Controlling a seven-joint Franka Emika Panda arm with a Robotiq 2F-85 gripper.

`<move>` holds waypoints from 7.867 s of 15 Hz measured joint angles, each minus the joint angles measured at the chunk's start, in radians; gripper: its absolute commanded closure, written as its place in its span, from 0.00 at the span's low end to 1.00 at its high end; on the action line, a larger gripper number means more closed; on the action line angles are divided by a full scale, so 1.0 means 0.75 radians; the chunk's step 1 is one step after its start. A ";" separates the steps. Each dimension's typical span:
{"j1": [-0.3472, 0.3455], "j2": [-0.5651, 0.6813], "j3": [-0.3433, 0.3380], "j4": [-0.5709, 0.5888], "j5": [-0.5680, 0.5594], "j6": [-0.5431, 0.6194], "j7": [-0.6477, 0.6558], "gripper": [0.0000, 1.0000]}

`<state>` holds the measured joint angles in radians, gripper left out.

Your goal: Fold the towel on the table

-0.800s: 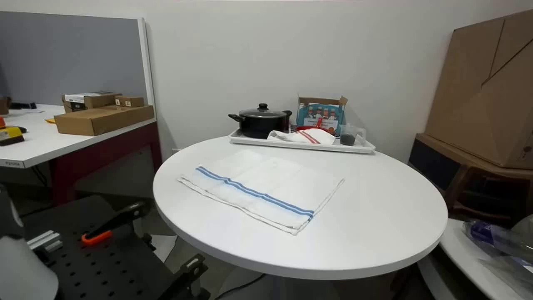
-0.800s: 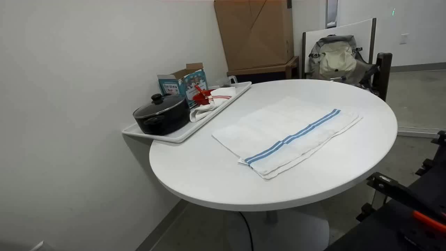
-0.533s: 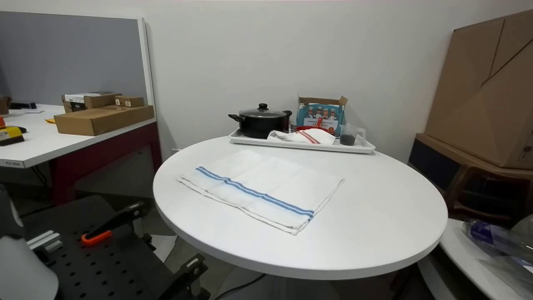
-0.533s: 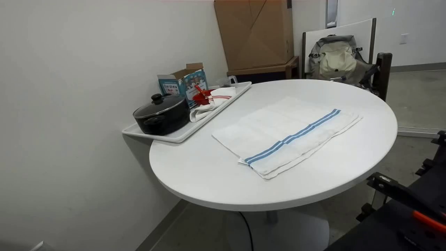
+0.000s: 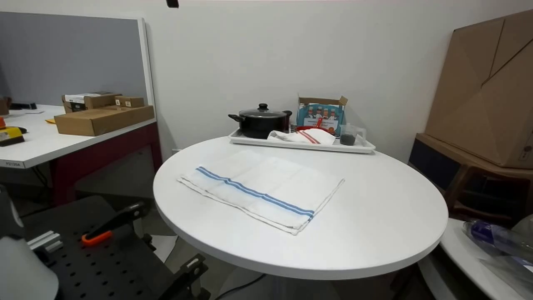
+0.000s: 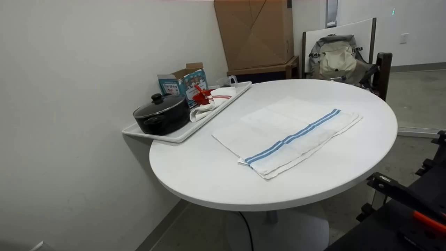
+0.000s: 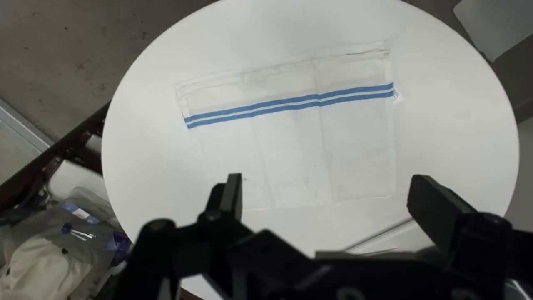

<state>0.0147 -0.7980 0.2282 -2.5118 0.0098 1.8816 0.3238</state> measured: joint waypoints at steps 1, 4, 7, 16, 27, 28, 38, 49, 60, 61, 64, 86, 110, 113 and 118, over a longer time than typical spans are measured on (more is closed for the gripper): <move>-0.020 0.005 -0.057 -0.018 0.000 0.021 -0.025 0.00; -0.070 0.023 -0.245 -0.053 0.000 0.085 -0.139 0.00; -0.115 0.067 -0.388 -0.057 0.001 0.111 -0.254 0.00; -0.184 0.373 -0.468 -0.035 -0.004 0.172 -0.328 0.00; -0.350 0.637 -0.469 -0.028 -0.166 0.464 -0.209 0.00; -0.350 0.660 -0.469 -0.028 -0.166 0.486 -0.201 0.00; -0.350 0.866 -0.473 -0.030 -0.166 0.730 -0.173 0.00; -0.347 1.161 -0.520 0.013 -0.159 0.951 -0.179 0.00; -0.338 1.368 -0.522 0.051 -0.016 1.003 -0.194 0.00; -0.338 1.378 -0.524 0.051 0.001 1.011 -0.194 0.00; -0.338 1.406 -0.532 0.052 0.023 1.041 -0.194 0.00; -0.268 1.609 -0.532 0.110 0.036 1.099 -0.191 0.88; -0.093 1.176 -0.354 0.100 0.038 1.018 -0.206 0.97; -0.016 1.135 -0.279 0.091 0.031 0.927 -0.238 0.97; 0.108 1.142 -0.160 -0.017 0.015 0.826 -0.283 0.97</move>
<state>0.0957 0.0585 0.1082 -2.5243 0.0211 2.5011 0.1113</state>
